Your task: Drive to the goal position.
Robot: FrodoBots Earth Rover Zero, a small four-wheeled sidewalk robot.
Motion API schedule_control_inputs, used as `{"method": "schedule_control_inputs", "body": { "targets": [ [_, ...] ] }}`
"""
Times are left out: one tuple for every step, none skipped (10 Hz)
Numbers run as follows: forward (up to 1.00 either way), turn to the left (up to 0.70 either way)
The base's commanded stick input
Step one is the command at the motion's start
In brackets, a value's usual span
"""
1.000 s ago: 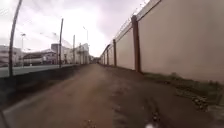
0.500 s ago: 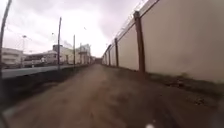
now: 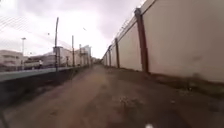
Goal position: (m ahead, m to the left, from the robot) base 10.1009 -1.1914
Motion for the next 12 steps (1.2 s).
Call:
{"method": "schedule_control_inputs", "body": {
  "targets": [
    [0.85, 0.00],
    [0.85, 0.00],
    [0.85, 0.00],
    [0.85, 0.00],
    [0.85, 0.00],
    [0.85, 0.00],
    [0.85, 0.00],
    [0.85, 0.00],
    [0.85, 0.00],
    [0.85, 0.00],
    [0.85, 0.00],
    [0.85, 0.00]
  ]
}}
